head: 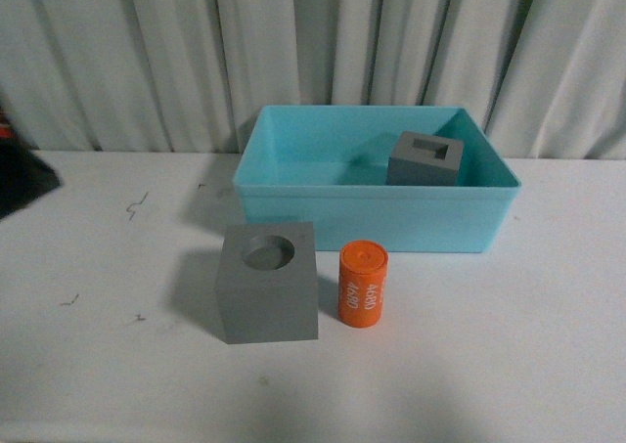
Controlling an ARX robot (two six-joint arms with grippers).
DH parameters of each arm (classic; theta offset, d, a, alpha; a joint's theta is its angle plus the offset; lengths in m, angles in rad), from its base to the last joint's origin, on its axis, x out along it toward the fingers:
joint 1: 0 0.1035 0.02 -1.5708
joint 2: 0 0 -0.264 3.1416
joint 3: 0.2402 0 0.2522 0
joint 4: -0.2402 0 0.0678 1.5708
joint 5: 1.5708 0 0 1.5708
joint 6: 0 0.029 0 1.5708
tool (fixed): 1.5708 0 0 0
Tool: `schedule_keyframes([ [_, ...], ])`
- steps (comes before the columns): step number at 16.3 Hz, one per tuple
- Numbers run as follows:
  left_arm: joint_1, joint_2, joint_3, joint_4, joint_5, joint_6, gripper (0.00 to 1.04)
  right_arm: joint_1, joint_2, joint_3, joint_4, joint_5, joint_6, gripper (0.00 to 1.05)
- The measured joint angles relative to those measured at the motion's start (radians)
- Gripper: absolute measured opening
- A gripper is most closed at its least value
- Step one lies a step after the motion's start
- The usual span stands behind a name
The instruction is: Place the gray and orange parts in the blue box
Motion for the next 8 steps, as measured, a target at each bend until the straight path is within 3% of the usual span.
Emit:
schedule_keyframes([
  [4, -0.104, 0.355, 0.223, 0.094, 0.002, 0.011, 0.98, 0.0, 0.0, 0.0, 0.0, 0.0, 0.0, 0.98],
  [8, -0.142, 0.522, 0.281, 0.17, 0.031, 0.168, 0.98, 0.0, 0.0, 0.0, 0.0, 0.0, 0.0, 0.98],
])
